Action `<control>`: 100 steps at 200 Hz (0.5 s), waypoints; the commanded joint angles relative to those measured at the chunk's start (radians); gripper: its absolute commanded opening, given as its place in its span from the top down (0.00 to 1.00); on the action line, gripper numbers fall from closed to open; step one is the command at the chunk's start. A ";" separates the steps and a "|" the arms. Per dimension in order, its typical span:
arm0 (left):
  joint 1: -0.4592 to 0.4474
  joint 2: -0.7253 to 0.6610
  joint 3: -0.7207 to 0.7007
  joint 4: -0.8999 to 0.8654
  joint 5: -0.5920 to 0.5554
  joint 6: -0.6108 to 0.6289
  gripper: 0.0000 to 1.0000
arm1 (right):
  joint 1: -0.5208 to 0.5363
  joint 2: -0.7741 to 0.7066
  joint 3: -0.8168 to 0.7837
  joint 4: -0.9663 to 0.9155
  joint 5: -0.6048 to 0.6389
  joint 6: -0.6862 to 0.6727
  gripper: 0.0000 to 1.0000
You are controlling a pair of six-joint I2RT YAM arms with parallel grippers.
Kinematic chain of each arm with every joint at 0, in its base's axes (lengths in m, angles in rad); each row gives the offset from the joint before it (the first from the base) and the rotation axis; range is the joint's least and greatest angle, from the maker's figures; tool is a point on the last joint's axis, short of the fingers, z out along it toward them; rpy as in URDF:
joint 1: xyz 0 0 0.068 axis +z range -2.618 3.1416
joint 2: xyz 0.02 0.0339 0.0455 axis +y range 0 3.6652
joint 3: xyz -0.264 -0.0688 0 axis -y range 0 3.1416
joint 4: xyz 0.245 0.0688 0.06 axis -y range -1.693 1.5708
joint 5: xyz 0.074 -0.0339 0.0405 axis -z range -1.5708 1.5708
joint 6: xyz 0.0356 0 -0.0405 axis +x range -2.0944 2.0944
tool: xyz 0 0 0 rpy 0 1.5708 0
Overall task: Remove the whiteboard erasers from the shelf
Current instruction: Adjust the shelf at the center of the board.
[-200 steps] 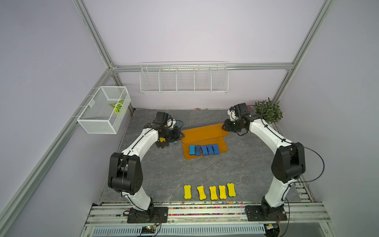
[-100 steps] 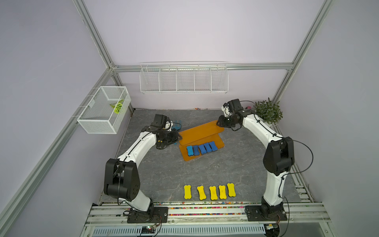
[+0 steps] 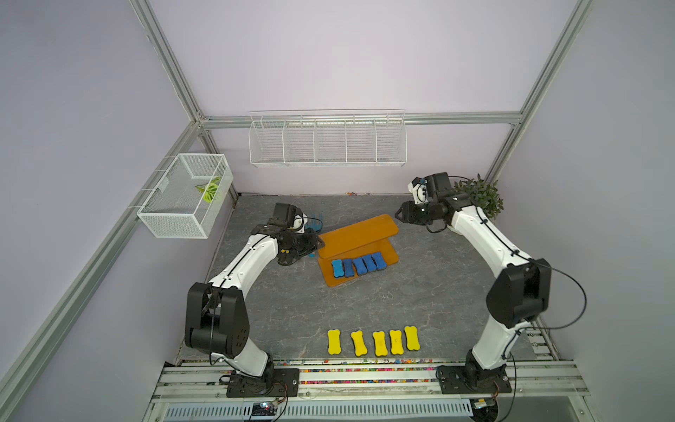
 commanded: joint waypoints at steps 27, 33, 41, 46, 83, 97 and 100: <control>0.004 -0.079 -0.034 0.023 0.049 0.001 0.60 | 0.045 -0.198 -0.371 0.288 -0.033 0.090 0.56; 0.005 -0.086 -0.042 0.022 0.049 -0.001 0.60 | 0.059 -0.212 -0.413 0.327 -0.029 0.100 0.57; 0.005 -0.096 -0.058 0.026 0.050 -0.004 0.59 | 0.079 -0.219 -0.459 0.377 -0.024 0.116 0.58; 0.004 -0.102 -0.070 0.030 0.050 -0.006 0.59 | 0.090 -0.222 -0.489 0.415 -0.027 0.125 0.59; 0.005 -0.150 -0.166 0.091 0.109 -0.035 0.54 | 0.137 -0.178 -0.601 0.581 -0.036 0.164 0.61; 0.005 -0.168 -0.197 0.107 0.123 -0.043 0.53 | 0.139 -0.163 -0.629 0.623 -0.038 0.172 0.62; 0.005 -0.169 -0.201 0.108 0.123 -0.041 0.53 | 0.140 -0.160 -0.634 0.631 -0.038 0.173 0.62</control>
